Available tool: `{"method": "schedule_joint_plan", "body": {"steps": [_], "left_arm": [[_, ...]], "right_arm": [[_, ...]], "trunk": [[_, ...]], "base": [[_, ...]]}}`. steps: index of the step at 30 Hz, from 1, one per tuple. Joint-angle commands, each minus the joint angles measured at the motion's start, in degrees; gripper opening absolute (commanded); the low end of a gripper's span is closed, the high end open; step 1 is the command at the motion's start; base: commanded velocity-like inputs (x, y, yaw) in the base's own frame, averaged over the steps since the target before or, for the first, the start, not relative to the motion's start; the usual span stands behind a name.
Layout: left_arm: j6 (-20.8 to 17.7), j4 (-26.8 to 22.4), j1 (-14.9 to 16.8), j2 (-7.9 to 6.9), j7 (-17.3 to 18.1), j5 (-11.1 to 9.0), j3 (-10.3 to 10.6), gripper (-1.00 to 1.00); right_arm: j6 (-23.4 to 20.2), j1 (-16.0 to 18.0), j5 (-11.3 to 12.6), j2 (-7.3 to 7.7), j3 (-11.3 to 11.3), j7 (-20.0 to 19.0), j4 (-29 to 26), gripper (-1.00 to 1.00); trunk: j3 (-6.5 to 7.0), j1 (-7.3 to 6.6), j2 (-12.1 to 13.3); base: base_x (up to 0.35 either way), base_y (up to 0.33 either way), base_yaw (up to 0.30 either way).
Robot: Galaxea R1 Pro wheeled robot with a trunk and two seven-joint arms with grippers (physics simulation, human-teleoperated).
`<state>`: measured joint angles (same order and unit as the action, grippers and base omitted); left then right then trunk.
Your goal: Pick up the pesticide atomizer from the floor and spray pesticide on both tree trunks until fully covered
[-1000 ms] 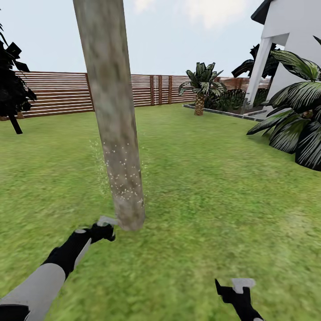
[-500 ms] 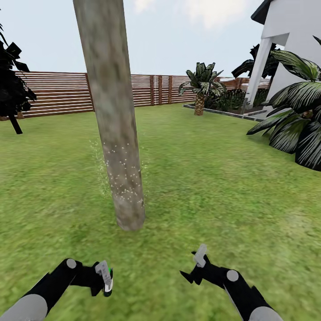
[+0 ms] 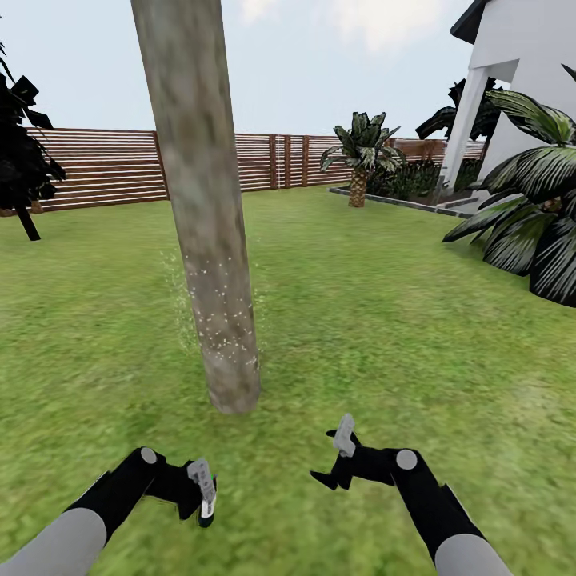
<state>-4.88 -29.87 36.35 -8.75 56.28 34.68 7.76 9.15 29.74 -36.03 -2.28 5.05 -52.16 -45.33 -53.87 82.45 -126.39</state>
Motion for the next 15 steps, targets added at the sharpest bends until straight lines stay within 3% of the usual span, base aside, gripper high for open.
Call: {"method": "schedule_joint_plan", "body": {"steps": [1,3,4,6,12,13,15], "left_arm": [[-1.72,0.00,0.67,0.61,0.03,0.06,1.66,-1.00],[-3.01,0.06,2.02,1.93,0.10,0.01,3.85,-1.00],[-3.23,0.11,2.50,2.50,0.13,-0.02,4.28,-1.00],[-3.43,0.15,3.01,2.99,0.18,-0.02,4.71,-1.00],[-3.47,0.74,3.11,2.66,1.10,-0.03,5.23,-1.00],[-3.45,0.76,3.11,2.60,2.07,0.03,5.24,-1.00],[-3.29,0.66,3.11,2.53,3.41,0.05,5.25,-1.00]], "right_arm": [[-0.01,0.25,-0.04,-0.27,-0.41,-0.17,-0.06,1.00],[-0.56,2.04,-0.46,-1.57,-4.86,-1.64,-0.03,1.00],[-1.53,2.63,-0.59,-1.84,-7.94,-2.51,-0.09,1.00],[-3.45,3.20,-0.53,-2.14,-11.75,-3.33,-0.80,1.00],[-3.87,3.38,-0.52,-2.20,-12.60,-3.56,-1.50,1.00],[-3.88,3.39,-0.53,-2.20,-12.60,-3.56,-1.51,-1.00],[-3.88,3.39,-0.53,-2.20,-12.67,-3.56,-1.52,-1.00]], "trunk": [[0.00,0.00,0.00],[0.00,0.00,0.00],[0.00,0.00,0.00],[0.00,0.00,0.00],[0.00,0.00,0.00],[0.00,0.00,0.00],[0.00,0.00,0.00]], "base": [[0.000,0.000,0.000],[0.000,0.000,0.000],[0.000,0.000,0.000],[0.000,0.000,0.000],[0.000,0.000,0.000],[0.000,0.000,0.000],[0.000,0.000,0.000]]}}
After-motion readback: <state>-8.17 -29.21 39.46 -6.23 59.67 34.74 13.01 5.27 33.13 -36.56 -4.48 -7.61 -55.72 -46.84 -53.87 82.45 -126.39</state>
